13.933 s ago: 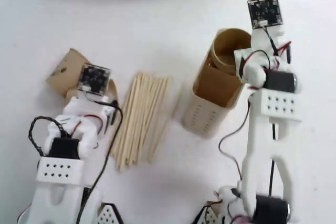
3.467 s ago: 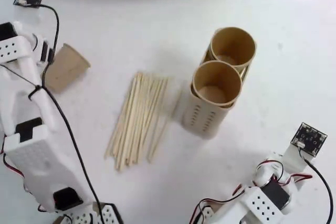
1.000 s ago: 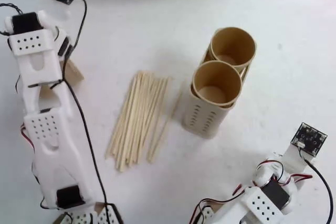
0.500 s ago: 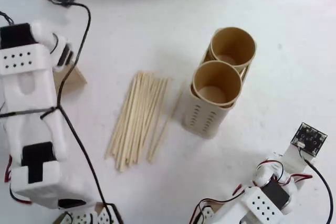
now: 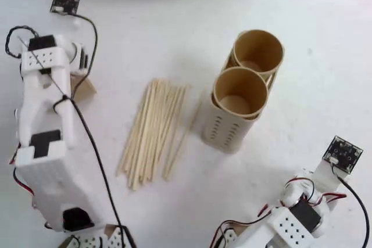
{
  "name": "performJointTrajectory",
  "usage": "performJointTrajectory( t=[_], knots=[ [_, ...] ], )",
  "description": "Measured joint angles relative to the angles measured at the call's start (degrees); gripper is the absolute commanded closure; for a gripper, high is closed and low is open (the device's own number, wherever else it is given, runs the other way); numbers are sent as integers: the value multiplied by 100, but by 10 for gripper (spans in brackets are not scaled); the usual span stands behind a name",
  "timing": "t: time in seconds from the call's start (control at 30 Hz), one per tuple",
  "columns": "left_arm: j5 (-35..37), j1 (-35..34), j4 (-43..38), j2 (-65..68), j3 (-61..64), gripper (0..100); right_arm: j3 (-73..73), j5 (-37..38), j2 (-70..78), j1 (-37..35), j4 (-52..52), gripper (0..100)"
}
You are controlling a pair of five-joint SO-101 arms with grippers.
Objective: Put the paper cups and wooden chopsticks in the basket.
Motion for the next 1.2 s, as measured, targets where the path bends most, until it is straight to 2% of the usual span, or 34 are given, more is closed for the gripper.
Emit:
performJointTrajectory(
  t=[0.1, 0.4, 0.6, 0.83, 1.0, 1.2],
  knots=[
    [-18, 9, 607, 62, -343, 871, 0, 0, 0, 0, 0, 954],
    [-1143, 686, 2822, 0, -624, 872, 0, 0, 0, 0, 0, 954],
    [-1776, 730, 3587, -237, -642, 872, 0, 0, 0, 0, 0, 954],
    [-2400, 246, 3666, -501, -633, 869, 0, 0, 0, 0, 0, 954],
    [-2409, -53, 3437, -501, -633, 866, 0, 0, 0, 0, 0, 954],
    [-1380, -149, 2699, -791, -589, 755, 0, 0, 0, 0, 0, 954]
  ],
)
